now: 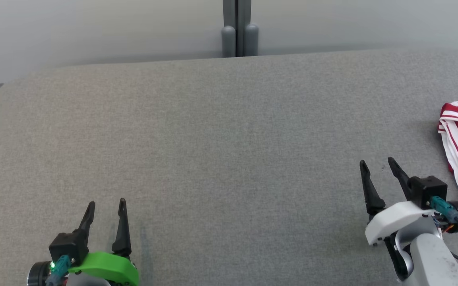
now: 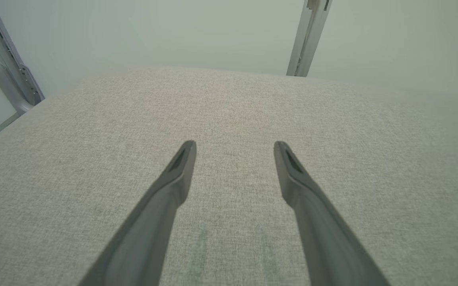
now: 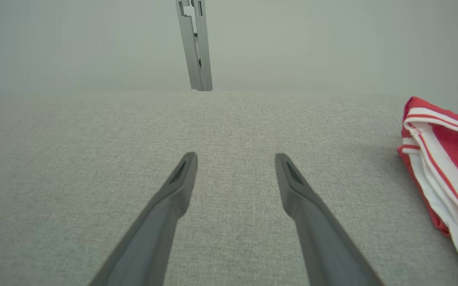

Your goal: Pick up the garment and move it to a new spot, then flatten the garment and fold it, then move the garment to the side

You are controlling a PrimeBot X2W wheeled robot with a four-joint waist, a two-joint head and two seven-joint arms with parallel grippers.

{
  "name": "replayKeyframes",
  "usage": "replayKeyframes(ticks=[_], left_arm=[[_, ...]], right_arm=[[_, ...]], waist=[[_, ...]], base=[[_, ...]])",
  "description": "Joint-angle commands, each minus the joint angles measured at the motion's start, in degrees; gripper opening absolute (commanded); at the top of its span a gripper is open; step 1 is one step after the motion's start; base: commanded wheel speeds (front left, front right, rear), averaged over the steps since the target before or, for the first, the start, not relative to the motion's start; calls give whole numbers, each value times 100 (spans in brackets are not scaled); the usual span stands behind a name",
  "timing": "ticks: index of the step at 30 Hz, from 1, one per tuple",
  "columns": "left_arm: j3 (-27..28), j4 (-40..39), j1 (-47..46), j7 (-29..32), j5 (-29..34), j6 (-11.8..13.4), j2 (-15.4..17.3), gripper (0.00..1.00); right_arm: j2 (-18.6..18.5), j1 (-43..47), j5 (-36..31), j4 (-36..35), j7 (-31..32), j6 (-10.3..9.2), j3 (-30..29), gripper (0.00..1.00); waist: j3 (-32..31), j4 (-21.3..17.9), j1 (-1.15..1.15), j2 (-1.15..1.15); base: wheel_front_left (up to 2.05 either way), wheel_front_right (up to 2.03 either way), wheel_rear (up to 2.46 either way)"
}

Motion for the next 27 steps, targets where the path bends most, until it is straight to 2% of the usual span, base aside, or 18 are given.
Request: replayKeyframes(ticks=[1, 17, 18, 22, 27], left_arm=[[-22, -19, 118, 4, -129, -12, 12, 100], [-92, -159, 672, 4, -425, -14, 10, 100], [-110, -114, 614, 0, -401, 1, -7, 0], [-146, 92, 629, 2, -402, 1, -35, 0], [-83, 63, 557, 152, -915, 1, -34, 0]], right_arm=[[-22, 158, 46, -46, -22, -13, 20, 100], [-22, 932, 348, -168, -22, -13, 203, 100], [4, 880, 324, -126, 2, 0, 208, 0], [57, 1012, 327, 66, 14, 0, 217, 0], [55, 953, 870, 53, 214, 0, 131, 0]], waist=[[-175, 95, 0, 0], [-604, -2, 0, 0], [-601, 0, 0, 0], [-603, 1, 0, 0], [-601, 1, 0, 0]], base=[[0, 0, 0], [0, 0, 0], [0, 0, 0], [0, 0, 0], [0, 0, 0]])
